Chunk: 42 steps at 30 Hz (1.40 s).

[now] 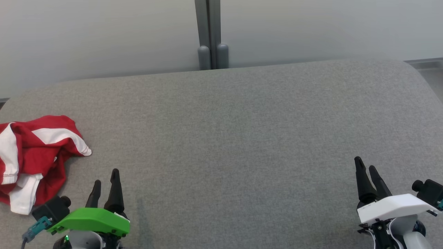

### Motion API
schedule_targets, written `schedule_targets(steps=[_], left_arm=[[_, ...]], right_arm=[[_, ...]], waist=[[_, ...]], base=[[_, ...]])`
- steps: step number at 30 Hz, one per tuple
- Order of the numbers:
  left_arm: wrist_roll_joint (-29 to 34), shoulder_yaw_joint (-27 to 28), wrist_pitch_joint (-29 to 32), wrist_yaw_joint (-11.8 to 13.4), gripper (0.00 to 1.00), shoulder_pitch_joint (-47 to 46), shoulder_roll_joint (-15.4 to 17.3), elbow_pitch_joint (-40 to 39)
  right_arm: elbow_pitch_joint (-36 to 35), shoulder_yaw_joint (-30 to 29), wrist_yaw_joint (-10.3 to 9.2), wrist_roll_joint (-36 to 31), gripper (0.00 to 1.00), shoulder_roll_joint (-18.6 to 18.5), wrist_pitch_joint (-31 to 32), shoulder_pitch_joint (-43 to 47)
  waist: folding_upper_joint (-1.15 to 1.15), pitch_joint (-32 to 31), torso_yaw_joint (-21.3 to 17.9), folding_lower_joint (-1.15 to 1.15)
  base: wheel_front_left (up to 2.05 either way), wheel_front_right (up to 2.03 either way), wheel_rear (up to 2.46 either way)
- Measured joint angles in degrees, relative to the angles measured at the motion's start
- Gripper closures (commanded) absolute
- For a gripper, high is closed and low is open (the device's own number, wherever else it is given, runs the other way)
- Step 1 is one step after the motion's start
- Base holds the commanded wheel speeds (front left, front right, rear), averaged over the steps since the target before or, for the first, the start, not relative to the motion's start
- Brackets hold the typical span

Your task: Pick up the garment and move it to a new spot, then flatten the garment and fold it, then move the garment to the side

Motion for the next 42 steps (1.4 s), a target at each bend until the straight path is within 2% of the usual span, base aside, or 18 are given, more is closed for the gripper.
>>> schedule_targets(steps=[25, 42], left_arm=[[17.28, -5.25, -4.26, 3.88, 0.0, -0.87, 2.22, -1.07], [26.48, -5.92, -6.67, 5.04, 0.0, -1.57, 3.13, -1.38]], right_arm=[[-0.14, 0.38, 0.0, -20.15, 0.0, -0.01, -4.17, -1.13], [0.75, 1.43, 0.0, -30.41, 0.0, -0.05, -6.61, -2.68]], waist=[[0.0, -0.23, 0.67, 0.0], [0.0, 0.37, 1.05, 0.0]], base=[[0.0, 0.0, 0.0], [0.0, 0.0, 0.0]])
